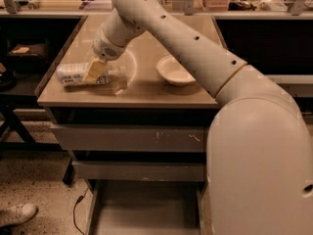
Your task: Pick blue plastic bottle from bottom drawer and place on counter
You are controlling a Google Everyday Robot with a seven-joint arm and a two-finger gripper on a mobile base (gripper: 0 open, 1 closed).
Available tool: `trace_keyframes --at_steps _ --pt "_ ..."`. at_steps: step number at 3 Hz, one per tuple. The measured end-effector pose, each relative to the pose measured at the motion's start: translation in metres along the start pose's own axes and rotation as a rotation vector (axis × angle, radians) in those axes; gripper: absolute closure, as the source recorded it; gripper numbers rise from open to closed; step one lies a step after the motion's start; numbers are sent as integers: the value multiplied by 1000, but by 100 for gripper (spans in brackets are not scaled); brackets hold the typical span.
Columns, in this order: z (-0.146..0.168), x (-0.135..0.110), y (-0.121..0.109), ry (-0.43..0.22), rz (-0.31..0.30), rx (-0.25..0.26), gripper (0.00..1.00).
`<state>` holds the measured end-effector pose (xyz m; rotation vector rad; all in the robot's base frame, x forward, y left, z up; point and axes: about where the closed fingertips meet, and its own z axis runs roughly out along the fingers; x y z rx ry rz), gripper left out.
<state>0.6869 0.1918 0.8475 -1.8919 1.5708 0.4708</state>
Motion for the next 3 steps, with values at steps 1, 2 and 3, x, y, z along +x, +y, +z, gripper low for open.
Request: trace_keyframes --at_steps 1,2,3 --pt "0 0 0 0 0 0 36" --pt "0 0 0 0 0 0 13" --pt "0 0 0 0 0 0 0"
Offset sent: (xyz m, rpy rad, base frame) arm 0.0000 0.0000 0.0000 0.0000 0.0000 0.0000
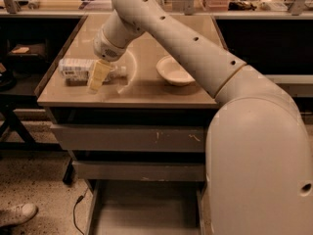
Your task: Pick blue plastic bottle from bottom drawer and place on counter
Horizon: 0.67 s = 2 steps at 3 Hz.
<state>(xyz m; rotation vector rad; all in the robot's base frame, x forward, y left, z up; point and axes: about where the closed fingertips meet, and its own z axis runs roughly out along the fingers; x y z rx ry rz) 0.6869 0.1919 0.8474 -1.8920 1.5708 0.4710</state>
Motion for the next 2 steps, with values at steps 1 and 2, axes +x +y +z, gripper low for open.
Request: trace_keyframes --at_steps 1,2 --pt "0 0 0 0 0 0 0" --pt "-7 -9 -6 6 -47 7 0"
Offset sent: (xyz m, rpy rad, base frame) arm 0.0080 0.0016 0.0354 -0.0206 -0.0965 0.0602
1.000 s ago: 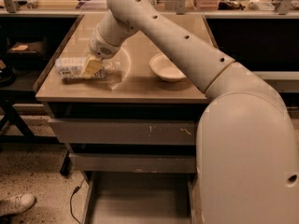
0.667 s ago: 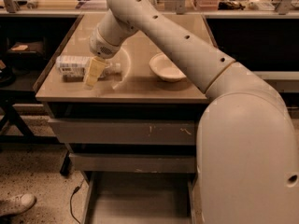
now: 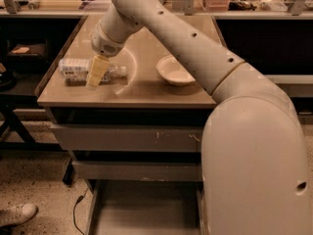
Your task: Pick blue plastic bottle from bottom drawer and place on counter
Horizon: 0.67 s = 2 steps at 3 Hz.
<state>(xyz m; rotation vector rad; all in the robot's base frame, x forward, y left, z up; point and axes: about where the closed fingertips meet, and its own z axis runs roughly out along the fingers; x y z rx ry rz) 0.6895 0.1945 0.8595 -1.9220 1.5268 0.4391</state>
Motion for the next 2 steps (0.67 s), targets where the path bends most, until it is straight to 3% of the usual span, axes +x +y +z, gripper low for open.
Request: trace_keyframes --at_steps 1,2 --pt "-57 -15 -18 72 -17 66 0" --pt "-154 -12 -24 251 18 175 0"
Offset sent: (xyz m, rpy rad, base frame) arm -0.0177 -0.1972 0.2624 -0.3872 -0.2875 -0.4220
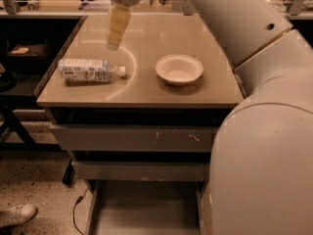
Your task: Pick blue plastic bottle from bottom drawer and place on counter
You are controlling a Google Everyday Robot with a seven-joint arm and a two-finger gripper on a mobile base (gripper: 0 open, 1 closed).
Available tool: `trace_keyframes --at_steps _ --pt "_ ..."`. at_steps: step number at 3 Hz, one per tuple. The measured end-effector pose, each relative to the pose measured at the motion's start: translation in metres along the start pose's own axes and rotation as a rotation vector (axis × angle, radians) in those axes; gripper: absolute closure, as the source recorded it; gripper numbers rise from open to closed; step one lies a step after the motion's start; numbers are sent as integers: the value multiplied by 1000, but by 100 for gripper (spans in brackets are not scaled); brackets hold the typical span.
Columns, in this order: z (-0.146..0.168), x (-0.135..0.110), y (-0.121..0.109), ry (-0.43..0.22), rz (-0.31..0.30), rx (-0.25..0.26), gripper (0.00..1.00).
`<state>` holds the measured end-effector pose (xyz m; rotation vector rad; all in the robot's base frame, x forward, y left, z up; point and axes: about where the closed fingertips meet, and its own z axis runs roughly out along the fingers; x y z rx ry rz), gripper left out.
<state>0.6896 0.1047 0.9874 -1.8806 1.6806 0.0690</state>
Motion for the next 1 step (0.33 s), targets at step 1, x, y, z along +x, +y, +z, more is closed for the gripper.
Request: trace_keyframes --at_steps 1 --pt "-15 13 1 48 7 4 0"
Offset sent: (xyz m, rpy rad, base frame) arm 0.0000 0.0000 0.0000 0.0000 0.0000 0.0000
